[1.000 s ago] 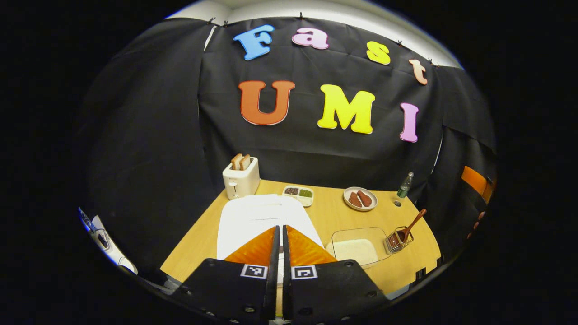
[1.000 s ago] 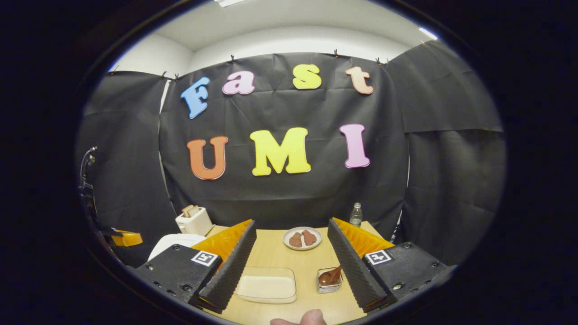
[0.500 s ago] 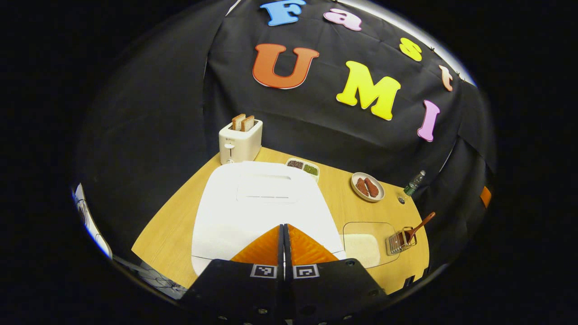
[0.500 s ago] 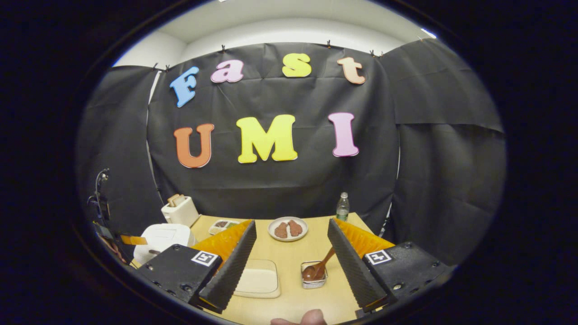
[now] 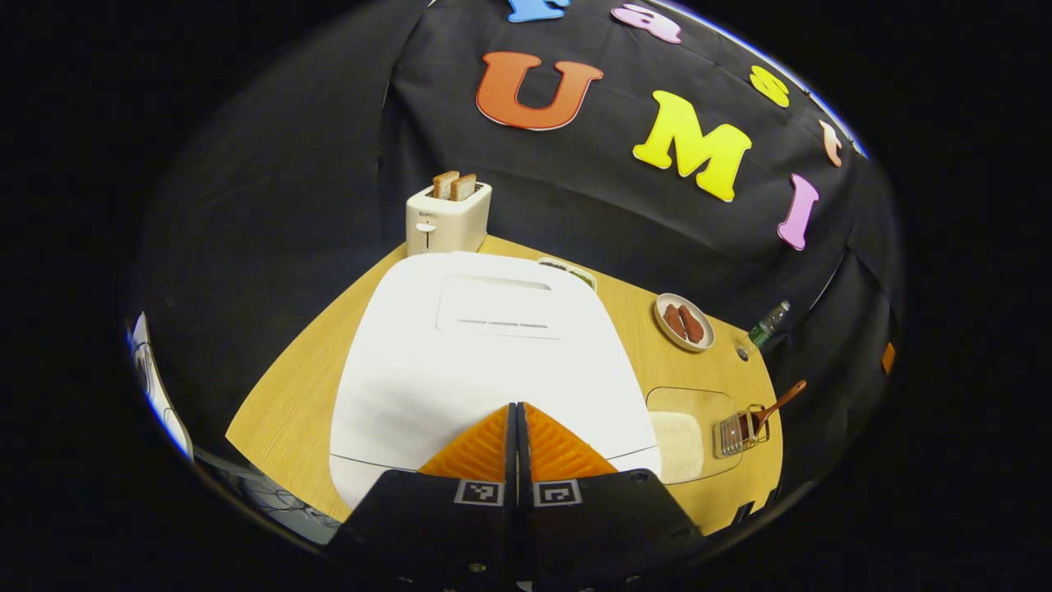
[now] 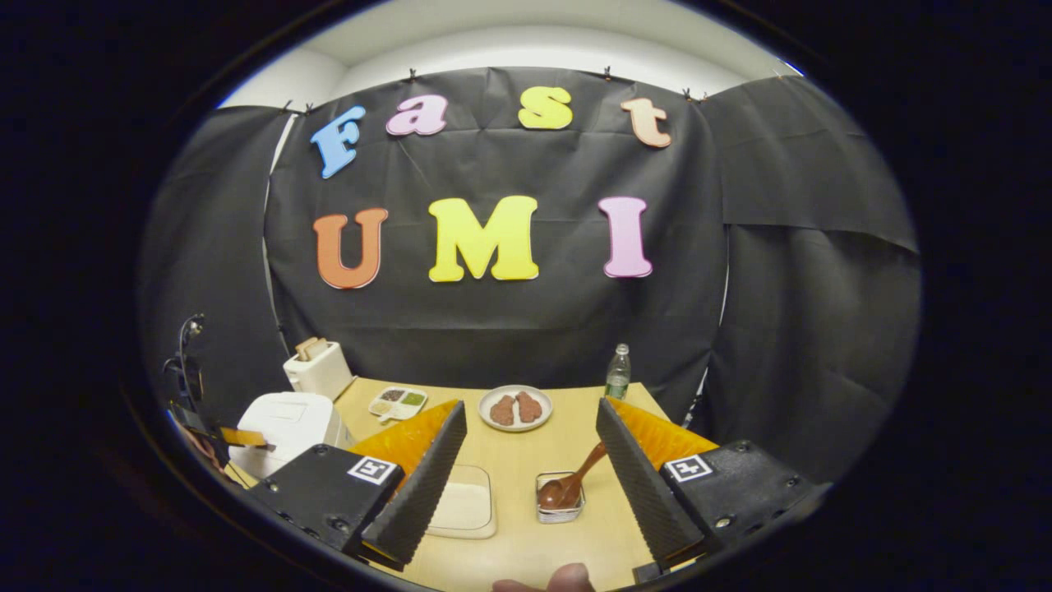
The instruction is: Close the left gripper, press the button to open the rice cooker; take a wooden spoon from the chopstick holder with the right hand, scoop a spoonful of rice and pour it into the rice cooker, then put the wooden spoon back into the chopstick holder.
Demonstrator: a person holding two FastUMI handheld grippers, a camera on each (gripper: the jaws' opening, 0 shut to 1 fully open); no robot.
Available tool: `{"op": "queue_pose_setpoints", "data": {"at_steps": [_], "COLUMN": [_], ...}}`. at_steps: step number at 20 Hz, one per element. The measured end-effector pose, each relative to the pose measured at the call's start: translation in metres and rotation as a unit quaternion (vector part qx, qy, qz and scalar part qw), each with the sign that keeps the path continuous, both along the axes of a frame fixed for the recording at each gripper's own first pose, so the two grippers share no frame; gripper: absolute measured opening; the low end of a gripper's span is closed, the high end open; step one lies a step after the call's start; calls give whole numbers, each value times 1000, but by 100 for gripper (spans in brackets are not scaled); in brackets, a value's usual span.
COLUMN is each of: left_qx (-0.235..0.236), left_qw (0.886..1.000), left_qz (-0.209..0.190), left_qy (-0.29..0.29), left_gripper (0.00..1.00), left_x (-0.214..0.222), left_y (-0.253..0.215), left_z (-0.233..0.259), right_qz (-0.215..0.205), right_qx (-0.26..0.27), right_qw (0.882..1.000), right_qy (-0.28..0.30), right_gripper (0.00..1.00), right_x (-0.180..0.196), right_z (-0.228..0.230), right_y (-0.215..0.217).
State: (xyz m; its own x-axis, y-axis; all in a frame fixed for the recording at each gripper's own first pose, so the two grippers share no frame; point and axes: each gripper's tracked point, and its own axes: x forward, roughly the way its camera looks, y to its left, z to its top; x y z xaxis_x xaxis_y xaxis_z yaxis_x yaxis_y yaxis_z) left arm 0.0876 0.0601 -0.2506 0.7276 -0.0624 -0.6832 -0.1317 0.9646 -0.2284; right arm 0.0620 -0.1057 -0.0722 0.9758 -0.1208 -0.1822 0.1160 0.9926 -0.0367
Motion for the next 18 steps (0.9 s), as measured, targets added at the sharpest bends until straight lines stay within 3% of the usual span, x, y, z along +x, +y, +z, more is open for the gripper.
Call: {"op": "queue_pose_setpoints", "data": {"at_steps": [5, 8, 13, 14, 17, 18], "left_qx": [-66, -89, -5, 11, 47, 57], "left_qw": [997, 991, 980, 976, 965, 961], "left_qz": [36, 66, 52, 52, 50, 49], "left_qy": [-14, -70, -192, -211, -252, -266], "left_gripper": [0, 0, 2, 11, 16, 38], "left_x": [1, 9, 37, 44, 55, 61], "left_y": [5, 9, 26, 29, 35, 37], "left_z": [12, 48, 133, 146, 177, 185], "right_qz": [11, 7, -1, -1, -4, -7], "right_qx": [-7, -11, -4, -4, 1, 2], "right_qw": [1000, 1000, 1000, 1000, 1000, 1000], "right_qy": [3, -1, -18, -19, -20, -23], "right_gripper": [100, 100, 100, 100, 99, 100], "right_x": [-5, -9, -19, -21, -26, -28], "right_z": [-1, 5, 16, 17, 18, 20], "right_y": [7, 1, -5, -6, -10, -13]}}
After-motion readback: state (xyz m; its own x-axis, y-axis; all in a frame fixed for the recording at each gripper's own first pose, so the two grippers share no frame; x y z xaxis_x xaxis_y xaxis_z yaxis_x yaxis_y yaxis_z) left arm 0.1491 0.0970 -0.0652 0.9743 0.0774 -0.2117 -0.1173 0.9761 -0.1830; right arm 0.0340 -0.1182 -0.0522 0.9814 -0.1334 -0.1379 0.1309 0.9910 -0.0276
